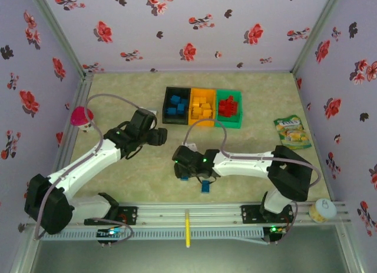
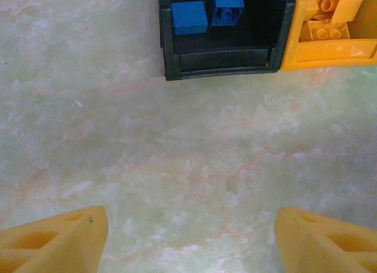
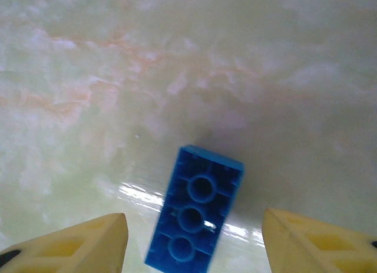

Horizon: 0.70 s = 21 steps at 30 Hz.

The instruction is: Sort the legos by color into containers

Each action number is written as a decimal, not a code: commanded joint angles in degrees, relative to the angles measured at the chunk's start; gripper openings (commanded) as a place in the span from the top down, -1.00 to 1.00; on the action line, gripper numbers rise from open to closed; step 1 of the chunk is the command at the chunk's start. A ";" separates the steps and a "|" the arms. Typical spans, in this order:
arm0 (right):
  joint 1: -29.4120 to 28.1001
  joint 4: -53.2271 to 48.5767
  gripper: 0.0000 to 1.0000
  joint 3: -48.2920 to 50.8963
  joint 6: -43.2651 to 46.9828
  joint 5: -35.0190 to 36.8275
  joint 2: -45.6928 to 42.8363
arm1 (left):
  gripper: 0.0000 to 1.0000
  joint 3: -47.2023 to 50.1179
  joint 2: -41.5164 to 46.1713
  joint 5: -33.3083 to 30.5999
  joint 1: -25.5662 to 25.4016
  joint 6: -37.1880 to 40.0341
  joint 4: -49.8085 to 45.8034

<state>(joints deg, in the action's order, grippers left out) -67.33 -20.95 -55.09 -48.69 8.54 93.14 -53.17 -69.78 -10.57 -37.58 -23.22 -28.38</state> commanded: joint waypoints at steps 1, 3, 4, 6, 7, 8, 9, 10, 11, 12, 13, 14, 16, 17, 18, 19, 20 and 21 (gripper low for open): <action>-0.74 -0.52 -0.26 -2.68 -1.32 -0.45 2.64 | -0.50 0.45 1.40 -1.56 0.40 0.04 -1.26; -0.95 -1.00 -0.26 -3.25 -1.44 -0.12 3.71 | -0.50 0.43 1.71 -1.56 0.40 0.12 -1.45; -1.08 -1.49 -0.26 -3.59 -1.38 0.14 4.11 | -0.50 0.43 1.90 -1.56 0.40 0.19 -1.50; -1.24 -2.48 -0.25 -4.13 -1.43 0.51 4.92 | -0.50 0.52 2.04 -1.56 0.43 0.34 -1.70; -1.36 -2.84 -0.25 -4.28 -1.41 0.79 5.27 | -0.50 0.56 2.08 -1.56 0.49 0.37 -1.83; -1.49 -3.04 -0.25 -4.32 -1.46 0.92 5.46 | -0.50 0.52 2.02 -1.56 0.49 0.38 -1.93; -1.61 -3.26 -0.25 -4.41 -1.48 1.15 5.64 | -0.50 0.61 2.01 -1.52 0.58 0.45 -1.89; -1.78 -3.46 -0.25 -4.49 -1.50 1.32 5.80 | -0.50 0.65 2.04 -1.56 0.58 0.46 -1.90; -1.86 -3.73 -0.25 -4.65 -1.54 1.43 6.09 | -0.50 0.70 2.09 -1.61 0.58 0.53 -1.90; -1.97 -3.92 -0.24 -4.80 -1.48 1.55 6.24 | -0.50 0.70 2.02 -1.56 0.58 0.46 -1.87; -2.04 -3.93 -0.23 -4.81 -1.50 1.54 6.42 | -0.50 0.78 2.02 -1.52 0.56 0.40 -1.85; -2.11 -3.98 -0.21 -4.83 -1.51 1.50 6.67 | -0.50 0.78 2.11 -1.56 0.67 0.39 -1.99; -2.19 -3.96 -0.15 -4.93 -1.47 1.50 7.00 | -0.50 0.95 2.26 -1.56 0.67 0.37 -2.01; -2.26 -4.01 -0.09 -5.01 -1.41 1.42 7.16 | -0.49 1.00 2.37 -1.54 0.65 0.40 -2.07; -2.28 -4.02 -0.02 -5.05 -1.37 1.35 7.29 | -0.49 1.05 2.47 -1.56 0.67 0.41 -2.22; -2.28 -4.01 0.04 -5.03 -1.34 1.28 7.46 | -0.50 1.05 2.58 -1.56 0.65 0.37 -2.21; -2.32 -4.03 0.10 -5.16 -1.23 1.29 7.59 | -0.49 1.13 2.63 -1.56 0.66 0.37 -2.21; -2.33 -4.13 0.13 -5.19 -1.11 1.37 7.65 | -0.49 1.18 2.73 -1.56 0.62 0.37 -2.29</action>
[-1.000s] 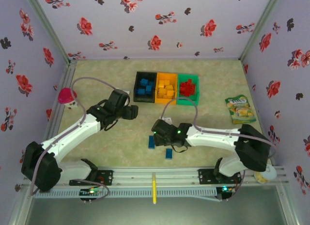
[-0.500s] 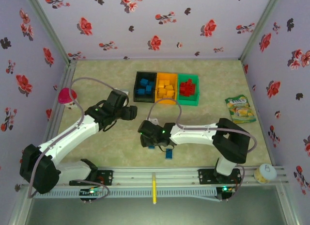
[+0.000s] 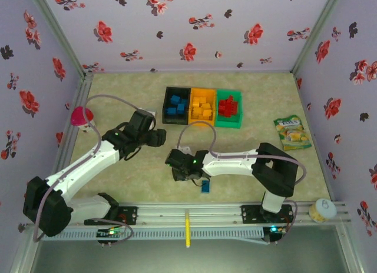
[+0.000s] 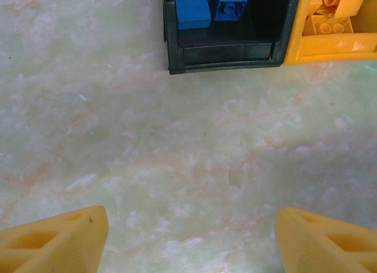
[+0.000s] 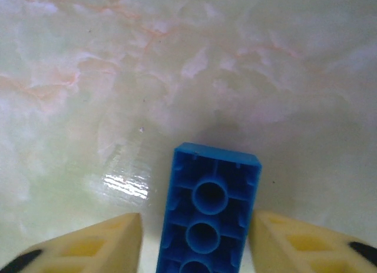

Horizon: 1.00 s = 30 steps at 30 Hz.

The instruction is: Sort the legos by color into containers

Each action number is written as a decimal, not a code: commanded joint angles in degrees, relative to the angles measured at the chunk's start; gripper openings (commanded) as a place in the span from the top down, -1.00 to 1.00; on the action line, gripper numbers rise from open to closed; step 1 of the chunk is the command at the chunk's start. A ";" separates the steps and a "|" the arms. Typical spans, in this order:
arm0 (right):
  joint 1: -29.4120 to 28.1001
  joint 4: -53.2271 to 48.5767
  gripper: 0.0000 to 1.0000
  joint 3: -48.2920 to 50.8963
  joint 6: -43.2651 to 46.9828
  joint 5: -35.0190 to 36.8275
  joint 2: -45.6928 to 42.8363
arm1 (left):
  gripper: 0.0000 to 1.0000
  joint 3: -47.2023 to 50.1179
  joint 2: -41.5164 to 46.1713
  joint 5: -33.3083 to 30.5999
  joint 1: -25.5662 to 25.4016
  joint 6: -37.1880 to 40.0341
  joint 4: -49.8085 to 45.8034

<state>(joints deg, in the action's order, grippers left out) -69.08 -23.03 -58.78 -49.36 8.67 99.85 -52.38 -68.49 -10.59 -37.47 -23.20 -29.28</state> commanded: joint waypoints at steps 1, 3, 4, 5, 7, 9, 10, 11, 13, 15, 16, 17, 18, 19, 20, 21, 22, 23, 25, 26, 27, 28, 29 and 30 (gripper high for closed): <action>-0.59 -2.22 0.18 -1.64 -0.30 1.56 0.96 | -0.50 0.35 1.48 -1.50 0.56 0.35 -1.54; -0.47 -2.82 0.26 -1.89 -0.11 2.25 0.94 | -0.49 0.35 1.44 -1.50 0.54 0.30 -1.87; -0.40 -3.69 0.31 -2.43 0.15 3.04 0.88 | -0.49 0.35 1.51 -1.54 0.55 0.26 -2.03; -0.23 -4.47 0.33 -2.89 0.81 3.52 0.87 | -0.49 0.35 1.65 -1.54 0.56 0.33 -2.10; 0.59 -5.60 0.36 -3.68 2.20 4.20 0.56 | -0.49 0.35 1.95 -1.54 0.56 0.21 -2.36; 1.97 -5.60 0.37 -4.04 3.76 4.39 -0.44 | -0.49 0.35 2.43 -1.54 0.55 0.17 -2.66; 3.16 -5.49 0.37 -4.38 4.82 4.42 -1.06 | -0.49 0.30 2.69 -1.53 0.54 0.17 -2.75; 4.47 -5.43 0.38 -4.84 6.03 4.43 -1.75 | -0.49 0.33 3.05 -1.51 0.56 0.10 -2.88; 7.32 -5.17 0.38 -6.28 8.96 4.67 -2.91 | -0.50 0.41 3.52 -1.53 0.56 -0.08 -3.00; 10.51 -5.31 0.38 -9.18 12.94 5.41 -3.55 | -0.49 0.61 4.04 -1.54 0.56 -0.18 -3.00; 12.46 -5.73 0.38 -11.37 15.31 5.51 -3.55 | -0.49 0.70 4.30 -1.54 0.56 -0.18 -3.11; 14.45 -6.06 0.38 -13.81 17.53 5.57 -3.22 | -0.49 0.62 4.32 -1.47 0.54 -0.18 -3.36; 15.94 -6.23 0.38 -16.05 19.49 5.36 -2.85 | -0.49 0.57 4.33 -1.54 0.56 -0.31 -3.65; 17.75 -6.33 0.38 -18.70 21.64 4.86 -2.04 | -0.49 0.43 4.46 -1.53 0.56 -0.38 -4.01; 19.33 -6.31 0.38 -21.41 23.61 4.42 -0.99 | -0.49 0.44 4.63 -1.54 0.49 -0.52 -4.36; 20.64 -6.49 0.37 -23.88 25.12 3.77 -0.01 | -0.49 0.48 4.81 -1.52 0.56 -0.55 -4.69; 22.06 -6.74 0.38 -26.94 26.63 2.77 1.74 | -0.49 0.45 5.06 -1.53 0.54 -0.79 -4.95; 23.32 -6.94 0.38 -29.95 27.66 2.01 3.22 | -0.49 0.68 5.33 -1.54 0.56 -0.84 -5.29; 25.22 -7.33 0.37 -35.15 29.45 0.58 6.77 | -0.49 0.94 5.83 -1.54 0.56 -1.01 -5.84; 26.19 -7.55 0.37 -38.09 29.82 -0.42 8.86 | -0.49 1.12 6.23 -1.53 0.56 -1.13 -6.11; 26.83 -7.53 0.37 -40.27 30.09 -1.31 10.50 | -0.49 1.24 6.41 -1.54 0.56 -1.33 -6.24; 27.44 -7.32 0.38 -42.79 30.13 -2.15 12.31 | -0.49 1.36 6.61 -1.54 0.55 -1.49 -6.25; 28.11 -7.25 0.37 -45.17 30.00 -3.13 14.23 | -0.49 1.38 6.87 -1.52 0.54 -1.78 -6.37; 28.52 -7.14 0.37 -47.20 29.80 -3.94 15.91 | -0.49 1.32 7.04 -1.54 0.53 -1.98 -6.56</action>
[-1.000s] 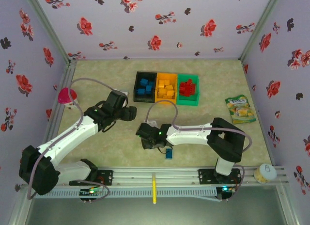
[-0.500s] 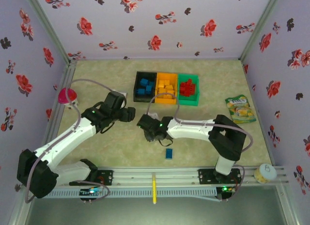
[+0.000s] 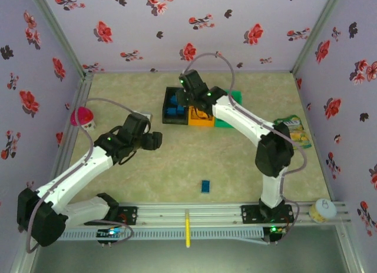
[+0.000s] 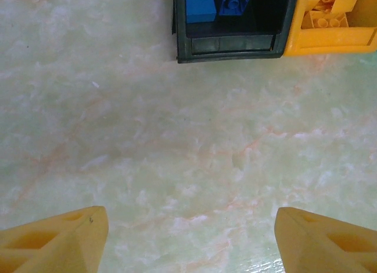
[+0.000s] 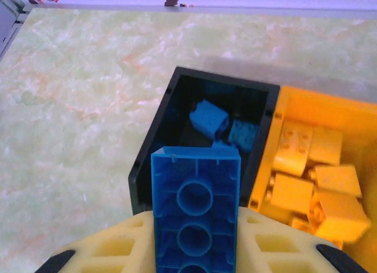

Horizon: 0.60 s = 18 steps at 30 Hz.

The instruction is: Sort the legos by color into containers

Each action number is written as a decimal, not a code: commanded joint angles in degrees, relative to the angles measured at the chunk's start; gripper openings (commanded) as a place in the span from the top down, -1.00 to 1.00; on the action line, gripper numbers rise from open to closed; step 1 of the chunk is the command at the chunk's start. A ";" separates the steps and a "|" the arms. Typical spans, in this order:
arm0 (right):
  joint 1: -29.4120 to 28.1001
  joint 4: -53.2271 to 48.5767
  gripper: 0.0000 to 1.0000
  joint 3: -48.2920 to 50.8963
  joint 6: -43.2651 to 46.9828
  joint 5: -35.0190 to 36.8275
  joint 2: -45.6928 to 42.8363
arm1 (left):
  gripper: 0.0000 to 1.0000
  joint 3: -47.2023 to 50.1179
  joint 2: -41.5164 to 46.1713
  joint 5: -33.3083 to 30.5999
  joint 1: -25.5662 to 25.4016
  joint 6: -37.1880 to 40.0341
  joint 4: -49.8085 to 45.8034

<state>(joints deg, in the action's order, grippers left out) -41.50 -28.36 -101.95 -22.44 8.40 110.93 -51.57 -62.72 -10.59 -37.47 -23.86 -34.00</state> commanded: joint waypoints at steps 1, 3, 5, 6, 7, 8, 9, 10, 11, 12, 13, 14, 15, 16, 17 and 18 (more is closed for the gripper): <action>1.30 -1.74 0.38 -6.21 2.53 -4.15 6.63 | -0.49 0.40 1.41 -1.55 0.54 -1.78 -2.00; 1.74 -1.37 0.37 -9.66 1.99 -5.00 9.65 | -0.49 0.33 1.59 -0.91 0.54 -2.85 -1.57; 2.03 -1.52 0.36 -13.62 1.26 -5.69 13.41 | -0.49 0.35 1.68 -0.34 0.46 -3.18 -1.43; 2.16 -1.61 0.34 -15.05 0.94 -6.08 14.83 | -0.49 0.42 1.72 -0.45 0.47 -3.21 -1.51; 2.29 -1.85 0.32 -16.55 0.46 -6.47 16.52 | -0.49 0.33 1.72 -0.48 0.47 -3.15 -1.61; 2.45 -2.09 0.30 -18.01 -0.12 -6.96 18.04 | -0.49 0.20 1.78 -0.48 0.47 -3.08 -1.82; 2.63 -2.29 0.26 -18.92 -0.68 -7.58 19.16 | -0.49 0.16 1.72 -0.46 0.47 -3.20 -1.99; 2.81 -2.24 0.20 -19.56 -1.28 -8.14 20.30 | -0.49 0.07 1.81 -0.43 0.47 -3.28 -2.17; 2.91 -2.01 0.14 -19.94 -1.70 -8.44 20.99 | -0.49 0.05 1.88 -0.45 0.43 -3.34 -2.33; 2.92 -1.90 0.09 -19.96 -1.98 -8.73 21.39 | -0.49 0.05 1.94 -0.43 0.44 -3.37 -2.43; 2.91 -1.65 0.04 -19.96 -2.10 -8.88 21.64 | -0.49 0.07 2.02 -0.48 0.47 -3.38 -2.58; 2.91 -1.69 -0.01 -19.95 -2.24 -8.96 21.69 | -0.50 0.06 2.25 -0.48 0.47 -3.26 -2.59; 2.97 -1.85 -0.03 -20.00 -2.16 -9.02 21.70 | -0.50 0.15 2.46 -0.47 0.46 -3.21 -2.56; 2.99 -2.03 -0.05 -19.90 -2.10 -8.86 21.53 | -0.50 0.16 2.66 -0.49 0.47 -3.17 -2.70; 3.00 -2.16 -0.08 -19.74 -1.92 -8.76 21.20 | -0.50 0.11 2.77 -0.48 0.46 -3.17 -2.65; 3.00 -2.22 -0.10 -19.48 -1.78 -8.59 20.95 | -0.50 0.07 2.86 -0.48 0.45 -3.13 -2.73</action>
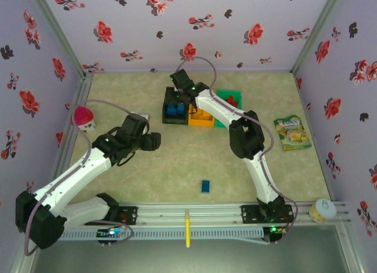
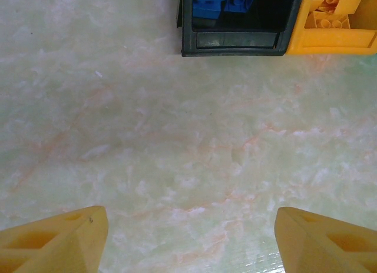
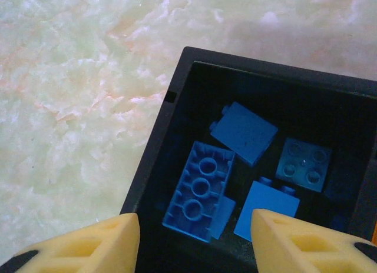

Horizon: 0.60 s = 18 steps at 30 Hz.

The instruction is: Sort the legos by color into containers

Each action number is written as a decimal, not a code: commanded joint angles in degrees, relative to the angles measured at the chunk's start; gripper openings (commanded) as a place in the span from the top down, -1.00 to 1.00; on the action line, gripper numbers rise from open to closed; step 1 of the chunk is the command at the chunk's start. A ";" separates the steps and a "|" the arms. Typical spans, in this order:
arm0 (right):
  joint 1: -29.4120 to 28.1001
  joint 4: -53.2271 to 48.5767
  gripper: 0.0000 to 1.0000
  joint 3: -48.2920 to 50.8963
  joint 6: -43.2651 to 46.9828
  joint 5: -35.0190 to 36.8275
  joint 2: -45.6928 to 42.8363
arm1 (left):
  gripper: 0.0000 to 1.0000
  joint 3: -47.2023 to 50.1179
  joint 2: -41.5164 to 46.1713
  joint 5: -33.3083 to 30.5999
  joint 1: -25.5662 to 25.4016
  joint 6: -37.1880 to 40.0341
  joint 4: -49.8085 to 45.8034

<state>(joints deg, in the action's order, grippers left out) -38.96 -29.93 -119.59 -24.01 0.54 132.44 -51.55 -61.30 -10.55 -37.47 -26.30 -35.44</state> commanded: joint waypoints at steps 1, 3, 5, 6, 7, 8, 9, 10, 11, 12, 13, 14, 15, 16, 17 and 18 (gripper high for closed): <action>0.55 -0.63 -0.10 -1.61 -0.03 -0.62 -0.92 | -0.50 -0.11 1.44 -0.52 0.47 -0.70 -1.37; 0.72 -0.42 -0.11 -0.48 0.15 -0.56 -2.13 | -0.51 -0.48 1.28 -0.45 0.41 -0.97 -1.63; 0.73 0.17 -0.11 1.67 0.45 -0.29 -4.20 | -0.52 -0.63 1.10 0.18 0.29 -1.54 -1.91; 0.73 0.52 -0.12 2.76 0.66 -0.27 -5.29 | -0.52 -0.49 1.10 0.86 0.13 -2.21 -1.87; 0.81 1.00 -0.12 4.31 0.74 -0.21 -6.66 | -0.52 0.05 1.13 1.75 -0.27 -3.38 -1.70; 0.86 1.55 -0.13 5.89 0.76 -0.10 -8.14 | -0.53 0.85 1.12 2.53 -0.87 -5.17 -1.32; 0.90 2.12 -0.14 7.44 0.84 -0.01 -9.55 | -0.53 1.92 1.11 3.32 -1.68 -6.91 -0.65; 1.06 2.82 -0.15 9.37 0.65 -0.01 -11.13 | -0.53 3.19 1.08 4.21 -3.03 -8.96 0.37; 1.23 3.45 -0.16 11.29 0.55 -0.01 -12.91 | -0.54 4.44 0.88 4.51 -4.51 -10.92 1.25; 1.46 4.17 -0.18 13.11 0.46 -0.18 -14.36 | -0.54 5.30 0.62 4.57 -6.10 -12.74 1.78; 1.67 4.52 -0.20 14.84 0.48 -0.64 -16.09 | -0.54 6.00 0.01 4.57 -8.02 -14.67 2.09; 1.94 4.18 -0.21 16.28 0.48 -1.12 -17.58 | -0.54 6.34 -0.65 4.57 -10.04 -16.47 2.29; 2.17 4.01 -0.21 17.52 0.29 -1.48 -18.80 | -0.54 6.47 -1.36 4.53 -11.82 -17.91 2.31; 2.38 4.04 -0.21 19.63 -0.02 -1.59 -20.39 | -0.55 6.38 -2.42 4.41 -13.85 -19.53 2.30; 2.48 4.53 -0.21 22.10 -0.68 -1.43 -22.22 | -0.55 6.14 -3.48 4.39 -15.81 -21.21 2.15; 2.62 5.64 -0.21 24.62 -1.10 -1.33 -23.87 | -0.55 5.96 -4.61 4.44 -17.62 -22.54 2.25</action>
<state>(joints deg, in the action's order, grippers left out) -37.04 -26.39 -99.15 -24.10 -0.43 112.81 -45.65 -63.92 -6.81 -51.53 -41.52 -33.87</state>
